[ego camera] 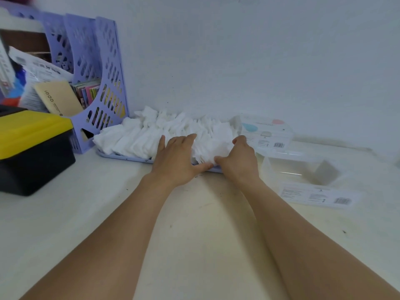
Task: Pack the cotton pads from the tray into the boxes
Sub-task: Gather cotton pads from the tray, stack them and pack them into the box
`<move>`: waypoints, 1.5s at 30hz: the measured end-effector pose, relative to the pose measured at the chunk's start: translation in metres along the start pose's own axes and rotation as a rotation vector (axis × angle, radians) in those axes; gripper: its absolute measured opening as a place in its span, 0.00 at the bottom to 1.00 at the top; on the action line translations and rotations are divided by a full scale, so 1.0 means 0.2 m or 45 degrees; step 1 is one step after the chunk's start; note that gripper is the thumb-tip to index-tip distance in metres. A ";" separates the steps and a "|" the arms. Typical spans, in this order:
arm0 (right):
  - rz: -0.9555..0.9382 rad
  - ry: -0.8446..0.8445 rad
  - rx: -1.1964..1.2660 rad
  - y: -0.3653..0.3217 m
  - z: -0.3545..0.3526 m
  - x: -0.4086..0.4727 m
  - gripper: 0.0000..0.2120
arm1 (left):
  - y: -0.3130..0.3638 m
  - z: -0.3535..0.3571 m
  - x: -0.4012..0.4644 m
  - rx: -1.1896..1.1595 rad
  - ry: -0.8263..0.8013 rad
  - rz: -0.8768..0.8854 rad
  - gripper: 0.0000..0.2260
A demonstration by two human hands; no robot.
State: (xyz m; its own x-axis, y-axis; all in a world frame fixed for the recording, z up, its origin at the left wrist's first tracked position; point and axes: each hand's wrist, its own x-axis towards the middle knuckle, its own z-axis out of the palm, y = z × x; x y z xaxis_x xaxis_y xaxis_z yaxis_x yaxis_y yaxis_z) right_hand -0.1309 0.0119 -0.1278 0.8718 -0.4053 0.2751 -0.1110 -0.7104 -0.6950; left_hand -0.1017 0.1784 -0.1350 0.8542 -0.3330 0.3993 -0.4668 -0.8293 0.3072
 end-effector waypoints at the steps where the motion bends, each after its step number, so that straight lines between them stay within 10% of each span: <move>1: -0.002 0.004 0.068 0.00 0.00 0.00 0.27 | 0.00 0.00 0.00 0.003 -0.013 0.001 0.42; 10: 0.122 0.175 1.047 -0.06 -0.16 0.04 0.16 | 0.03 -0.04 0.04 -0.616 0.700 -0.019 0.23; 14: 0.105 -0.176 1.681 -0.17 -0.28 -0.01 0.20 | 0.13 -0.15 0.03 -1.414 0.563 -0.149 0.22; 18: -0.143 -0.368 1.344 -0.28 -0.21 -0.11 0.21 | 0.19 -0.17 0.01 -1.776 0.147 -0.249 0.18; 24: -0.040 -0.012 0.694 -0.19 -0.17 -0.05 0.21 | 0.04 -0.16 0.05 -1.940 0.592 -0.727 0.07; 29: -0.113 -0.273 -0.014 -0.16 -0.01 -0.05 0.37 | 0.02 -0.13 0.04 -1.816 0.570 -0.726 0.16; 45: -0.087 0.094 0.808 -0.17 -0.18 -0.03 0.05 | 0.07 -0.14 0.03 -1.775 0.495 -0.502 0.19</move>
State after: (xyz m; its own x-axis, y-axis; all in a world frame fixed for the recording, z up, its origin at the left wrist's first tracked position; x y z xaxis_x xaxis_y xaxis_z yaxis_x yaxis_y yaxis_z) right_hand -0.1499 0.0178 -0.0816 0.8294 -0.4254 0.3621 0.2673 -0.2668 -0.9259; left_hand -0.1089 0.1761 -0.1044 0.9657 0.1261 0.2268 -0.2561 0.3214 0.9116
